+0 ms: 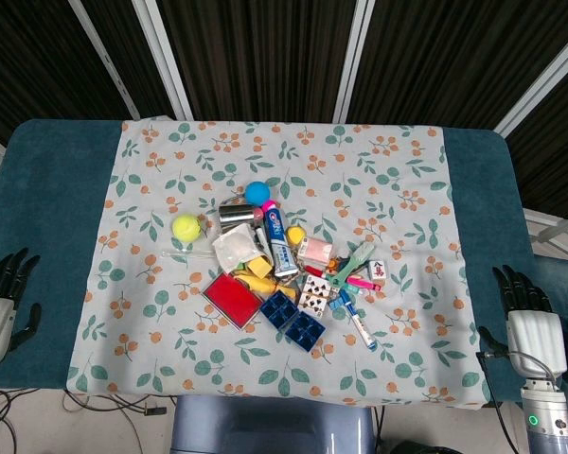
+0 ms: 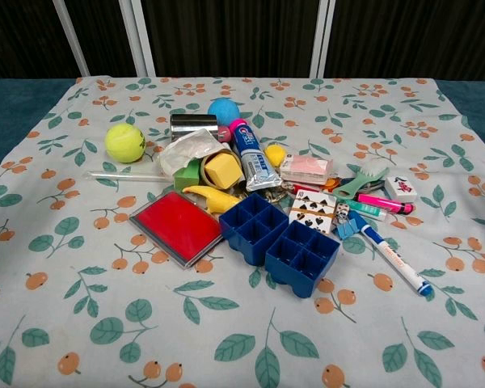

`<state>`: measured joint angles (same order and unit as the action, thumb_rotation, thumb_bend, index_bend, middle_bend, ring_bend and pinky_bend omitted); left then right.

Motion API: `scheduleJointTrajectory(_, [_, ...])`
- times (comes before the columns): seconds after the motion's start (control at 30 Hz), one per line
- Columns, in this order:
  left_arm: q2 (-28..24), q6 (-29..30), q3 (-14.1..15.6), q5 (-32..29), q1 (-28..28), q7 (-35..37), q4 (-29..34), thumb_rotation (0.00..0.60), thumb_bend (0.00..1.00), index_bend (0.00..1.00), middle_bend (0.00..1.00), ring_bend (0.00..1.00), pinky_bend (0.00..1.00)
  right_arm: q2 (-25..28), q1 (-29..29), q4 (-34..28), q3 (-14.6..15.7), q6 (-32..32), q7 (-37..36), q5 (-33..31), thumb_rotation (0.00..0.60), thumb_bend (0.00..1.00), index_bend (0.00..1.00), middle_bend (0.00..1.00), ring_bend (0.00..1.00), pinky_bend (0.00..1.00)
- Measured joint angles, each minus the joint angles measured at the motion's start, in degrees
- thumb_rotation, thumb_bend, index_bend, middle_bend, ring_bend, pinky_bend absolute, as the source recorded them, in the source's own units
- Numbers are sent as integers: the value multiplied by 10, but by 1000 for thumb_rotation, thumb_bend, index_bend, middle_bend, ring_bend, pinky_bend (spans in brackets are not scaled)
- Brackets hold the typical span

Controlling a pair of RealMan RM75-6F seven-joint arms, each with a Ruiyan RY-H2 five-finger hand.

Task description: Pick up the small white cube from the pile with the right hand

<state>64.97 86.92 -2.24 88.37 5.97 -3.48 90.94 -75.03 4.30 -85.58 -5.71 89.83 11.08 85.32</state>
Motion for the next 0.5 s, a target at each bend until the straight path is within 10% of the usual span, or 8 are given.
scheduleJointTrajectory(0.5, [0, 1, 0, 0, -1, 0, 0, 600, 519, 9, 0, 27, 88, 1, -1, -2, -2, -1, -5, 0, 600, 229, 75, 96, 125, 222])
